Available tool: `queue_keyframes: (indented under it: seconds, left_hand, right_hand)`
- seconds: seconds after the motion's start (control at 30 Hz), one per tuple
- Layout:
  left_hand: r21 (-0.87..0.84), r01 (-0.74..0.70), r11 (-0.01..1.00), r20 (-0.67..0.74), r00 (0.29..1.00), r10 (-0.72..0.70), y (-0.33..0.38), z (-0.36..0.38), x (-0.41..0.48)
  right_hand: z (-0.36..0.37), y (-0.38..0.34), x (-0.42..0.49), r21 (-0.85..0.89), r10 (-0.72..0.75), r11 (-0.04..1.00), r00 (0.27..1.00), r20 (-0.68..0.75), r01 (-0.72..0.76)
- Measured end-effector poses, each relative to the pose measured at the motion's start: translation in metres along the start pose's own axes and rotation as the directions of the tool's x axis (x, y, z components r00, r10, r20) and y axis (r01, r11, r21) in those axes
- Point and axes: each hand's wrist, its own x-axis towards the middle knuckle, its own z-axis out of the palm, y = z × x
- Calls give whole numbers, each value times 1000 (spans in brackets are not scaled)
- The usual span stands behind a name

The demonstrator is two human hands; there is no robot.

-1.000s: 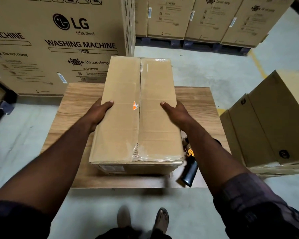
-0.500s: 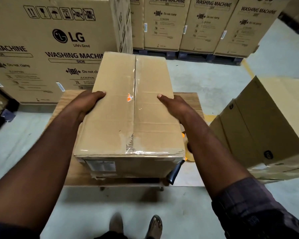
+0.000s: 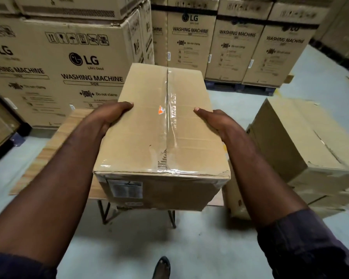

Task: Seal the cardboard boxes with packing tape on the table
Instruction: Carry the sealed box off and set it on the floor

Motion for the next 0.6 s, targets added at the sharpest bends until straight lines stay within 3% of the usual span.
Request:
queue_keyframes:
  seconds: [0.37,0.6]
  left_hand:
    - [-10,-51,999,19,999,51,-14,123,-126]
    - [59,-73,996,38,997,71,20,194,-217]
  right_hand:
    - [-133,78,-115,-78,33,996,996,-87,-40]
    - [-222,90,-201,-97,9,995,991,-133,-22]
